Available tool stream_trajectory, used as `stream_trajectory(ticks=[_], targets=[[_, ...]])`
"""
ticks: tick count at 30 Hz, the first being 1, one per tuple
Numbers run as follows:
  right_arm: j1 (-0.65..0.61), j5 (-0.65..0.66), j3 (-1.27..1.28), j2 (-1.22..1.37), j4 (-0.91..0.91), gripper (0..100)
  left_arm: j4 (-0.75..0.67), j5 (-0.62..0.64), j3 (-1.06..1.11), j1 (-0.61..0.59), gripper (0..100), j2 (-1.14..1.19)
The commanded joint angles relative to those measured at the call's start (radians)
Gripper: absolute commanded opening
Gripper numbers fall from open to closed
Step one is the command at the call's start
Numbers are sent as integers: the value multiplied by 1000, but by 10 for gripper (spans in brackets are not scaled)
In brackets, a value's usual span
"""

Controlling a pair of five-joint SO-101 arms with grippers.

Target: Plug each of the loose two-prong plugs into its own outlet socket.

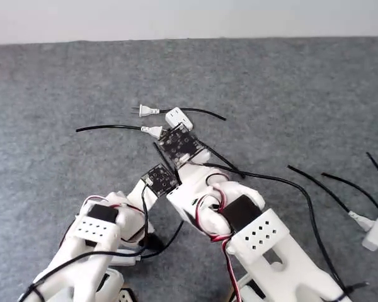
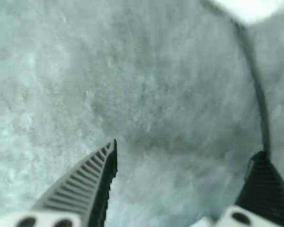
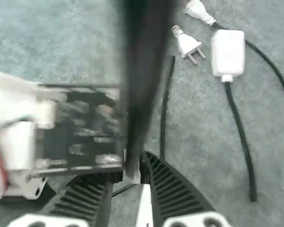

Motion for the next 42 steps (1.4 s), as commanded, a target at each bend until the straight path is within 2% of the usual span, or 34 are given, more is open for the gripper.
stream_trajectory(ticks=[1,4,10,13,18,20,23,28,30,35,42], targets=[[107,-14,-8,1,-5,8,-26,350,-13,69,400,-41],[217,-15,-8,1,-4,8,-26,606,-39,158,400,-41],[398,-15,-12,1,-5,8,-40,858,-104,173,400,-34],[446,-15,-14,1,-15,8,-153,902,-79,216,400,-34],[453,-15,-14,1,-15,8,-371,913,-30,353,400,-41],[456,-15,-14,1,-13,8,-367,942,-42,417,400,-34],[456,-17,-14,1,-10,8,-319,1073,-53,500,400,-34],[456,-17,-14,1,-13,8,-313,1160,-67,512,395,-32],[456,-17,-14,1,-15,8,-311,1183,-91,523,348,-12],[456,-17,-14,1,-15,8,-311,1189,-183,531,156,129],[456,-17,-14,1,-16,8,-292,1227,-232,532,134,206]])
